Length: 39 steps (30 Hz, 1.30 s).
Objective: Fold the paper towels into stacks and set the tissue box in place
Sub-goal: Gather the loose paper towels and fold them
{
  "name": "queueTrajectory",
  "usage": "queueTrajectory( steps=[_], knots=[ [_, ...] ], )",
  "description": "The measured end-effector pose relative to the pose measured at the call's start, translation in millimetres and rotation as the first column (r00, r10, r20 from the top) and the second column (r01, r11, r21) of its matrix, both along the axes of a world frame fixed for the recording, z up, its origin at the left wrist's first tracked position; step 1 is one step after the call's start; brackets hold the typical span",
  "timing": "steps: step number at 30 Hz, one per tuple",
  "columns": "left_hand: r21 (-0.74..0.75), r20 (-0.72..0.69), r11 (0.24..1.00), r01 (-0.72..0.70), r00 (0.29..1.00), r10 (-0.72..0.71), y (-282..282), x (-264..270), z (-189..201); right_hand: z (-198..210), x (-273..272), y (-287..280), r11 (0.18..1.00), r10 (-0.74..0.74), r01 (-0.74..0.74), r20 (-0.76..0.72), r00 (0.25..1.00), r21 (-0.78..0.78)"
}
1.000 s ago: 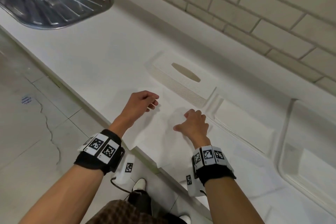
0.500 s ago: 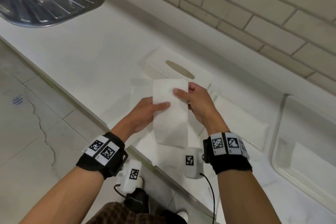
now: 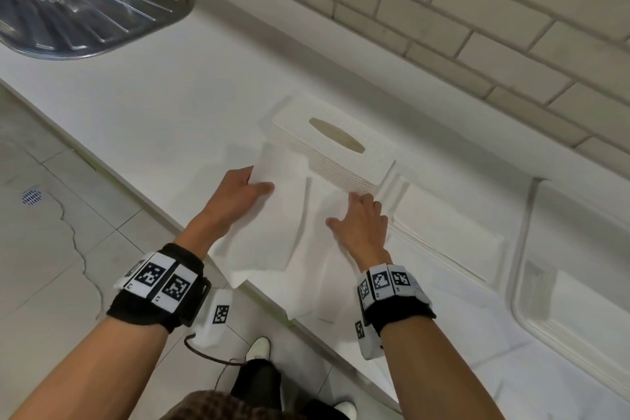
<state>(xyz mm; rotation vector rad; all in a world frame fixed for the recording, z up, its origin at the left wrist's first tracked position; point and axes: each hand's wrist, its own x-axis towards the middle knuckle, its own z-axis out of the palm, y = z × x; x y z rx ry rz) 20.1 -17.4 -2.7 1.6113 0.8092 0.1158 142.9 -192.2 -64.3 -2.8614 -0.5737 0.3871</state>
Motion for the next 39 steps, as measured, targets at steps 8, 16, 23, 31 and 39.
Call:
queueTrajectory(
  steps=[8, 16, 23, 31, 39],
  knots=[
    [-0.018, 0.071, 0.997, -0.07, 0.995, 0.071, 0.7, -0.6, -0.9, 7.6, 13.9, 2.5, 0.985, -0.083, 0.102, -0.133, 0.988, 0.14],
    [-0.054, 0.295, 0.966, -0.255, 0.92, 0.259, 9.1, 11.0, 14.6, 101.6, 33.2, -15.7, 0.762, 0.149, 0.13, -0.368, 0.918, 0.634],
    [-0.207, 0.261, 0.978, -0.002, 0.964, 0.058, -8.2, 24.3, 24.6, 143.9, 26.4, -3.4, 0.587, 0.332, 0.163, -0.42, 0.845, 0.793],
    [-0.586, 0.277, 0.792, 0.173, 0.961, -0.005, -12.7, 3.3, 29.3, 104.4, 18.0, 43.4, 0.554, 0.163, 0.22, -0.364, 0.917, 0.803],
    [-0.049, 0.084, 0.931, -0.362, 0.927, 0.365, 27.0, -18.8, 9.2, 25.4, 2.5, 43.5, 0.897, -0.11, 0.221, -0.291, 0.95, 0.383]
  ],
)
